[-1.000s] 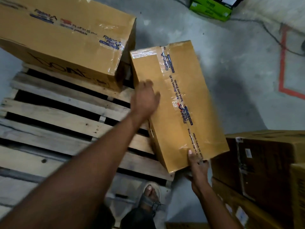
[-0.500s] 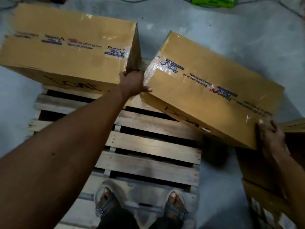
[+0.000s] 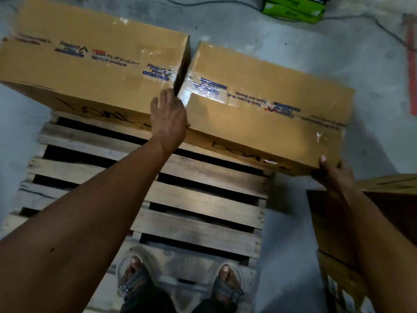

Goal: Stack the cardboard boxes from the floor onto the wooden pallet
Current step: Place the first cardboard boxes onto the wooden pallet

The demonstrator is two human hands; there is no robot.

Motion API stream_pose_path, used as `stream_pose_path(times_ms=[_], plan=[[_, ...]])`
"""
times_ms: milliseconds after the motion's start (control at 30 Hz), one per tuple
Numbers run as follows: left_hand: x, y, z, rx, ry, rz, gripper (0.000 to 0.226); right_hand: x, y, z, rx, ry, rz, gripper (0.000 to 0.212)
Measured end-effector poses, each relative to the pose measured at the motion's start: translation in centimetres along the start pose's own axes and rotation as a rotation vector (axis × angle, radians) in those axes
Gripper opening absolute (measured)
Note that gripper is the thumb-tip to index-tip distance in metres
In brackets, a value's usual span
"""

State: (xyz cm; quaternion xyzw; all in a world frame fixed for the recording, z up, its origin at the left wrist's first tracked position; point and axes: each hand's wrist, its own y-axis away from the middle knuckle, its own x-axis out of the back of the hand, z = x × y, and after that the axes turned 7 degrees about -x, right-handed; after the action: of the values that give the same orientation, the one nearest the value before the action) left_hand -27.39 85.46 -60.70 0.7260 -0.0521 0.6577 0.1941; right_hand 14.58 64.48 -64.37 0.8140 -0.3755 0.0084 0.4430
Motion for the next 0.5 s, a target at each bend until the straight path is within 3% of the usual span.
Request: stream_pose_path(times_ms=[100,233,333,500], plan=[[-0.9,-0.5,-2.6,0.008,0.133,-0.068,0.098,-1.3,-1.9,-1.2,0.046,0.053,-0.004,0.066],[-1.3,0.0,-4.4,-0.063,0.261,-0.073,0.092,-1.7,-2.6,-2.3,-0.013,0.050,0.012,0.072],[-0.6,0.1,-4.8,-0.092,0.241,-0.083,0.091,-2.1,-2.6,-2.9,0.002,0.038,-0.012,0.072],[0.6,-0.2,-6.2,-0.270,0.055,-0.164,0.108,-2.4,-1.4,-3.3,0.017,0.089,-0.023,0.069]])
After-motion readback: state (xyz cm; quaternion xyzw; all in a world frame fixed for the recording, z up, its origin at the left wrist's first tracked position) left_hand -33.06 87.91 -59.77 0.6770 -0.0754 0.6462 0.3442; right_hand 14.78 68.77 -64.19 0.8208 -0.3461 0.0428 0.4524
